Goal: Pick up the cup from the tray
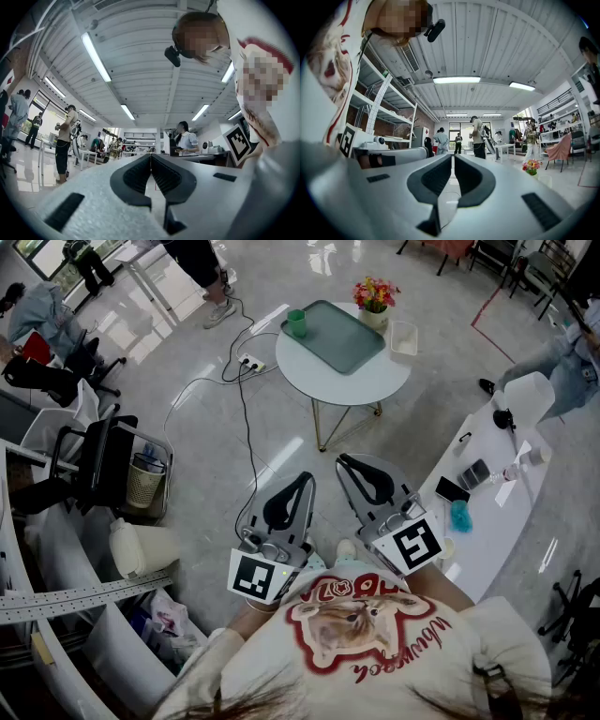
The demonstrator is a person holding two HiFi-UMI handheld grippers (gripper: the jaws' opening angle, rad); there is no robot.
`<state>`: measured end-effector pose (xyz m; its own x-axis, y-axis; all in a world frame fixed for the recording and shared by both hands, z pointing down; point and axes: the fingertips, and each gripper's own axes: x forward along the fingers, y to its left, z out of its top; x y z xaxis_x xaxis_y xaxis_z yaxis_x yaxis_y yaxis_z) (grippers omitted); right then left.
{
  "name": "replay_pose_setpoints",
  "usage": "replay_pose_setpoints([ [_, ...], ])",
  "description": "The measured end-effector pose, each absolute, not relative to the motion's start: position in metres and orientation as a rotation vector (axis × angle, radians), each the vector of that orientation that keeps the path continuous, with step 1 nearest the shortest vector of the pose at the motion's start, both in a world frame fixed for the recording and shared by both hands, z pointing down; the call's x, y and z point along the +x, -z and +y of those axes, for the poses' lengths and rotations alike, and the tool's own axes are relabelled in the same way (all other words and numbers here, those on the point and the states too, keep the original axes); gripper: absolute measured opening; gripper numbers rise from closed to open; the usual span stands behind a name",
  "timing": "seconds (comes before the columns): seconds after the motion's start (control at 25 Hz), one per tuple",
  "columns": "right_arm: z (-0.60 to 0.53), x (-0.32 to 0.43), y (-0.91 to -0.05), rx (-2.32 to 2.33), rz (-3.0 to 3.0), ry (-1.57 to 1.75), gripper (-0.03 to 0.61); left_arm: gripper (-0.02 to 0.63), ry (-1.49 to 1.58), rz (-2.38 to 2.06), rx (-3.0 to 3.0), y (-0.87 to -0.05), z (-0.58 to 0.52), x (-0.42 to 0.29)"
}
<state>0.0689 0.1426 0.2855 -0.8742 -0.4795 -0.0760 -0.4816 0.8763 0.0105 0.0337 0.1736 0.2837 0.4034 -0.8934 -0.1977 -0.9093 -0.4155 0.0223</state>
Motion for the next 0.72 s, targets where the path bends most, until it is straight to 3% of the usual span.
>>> replay_pose_setpoints([
  [0.72,0.1468,0.0724,-0.2814,-0.751,2.947,-0.024,0.043,0.015,-0.281,1.662,-2.543,-0.2811,0.1782,0.0352],
])
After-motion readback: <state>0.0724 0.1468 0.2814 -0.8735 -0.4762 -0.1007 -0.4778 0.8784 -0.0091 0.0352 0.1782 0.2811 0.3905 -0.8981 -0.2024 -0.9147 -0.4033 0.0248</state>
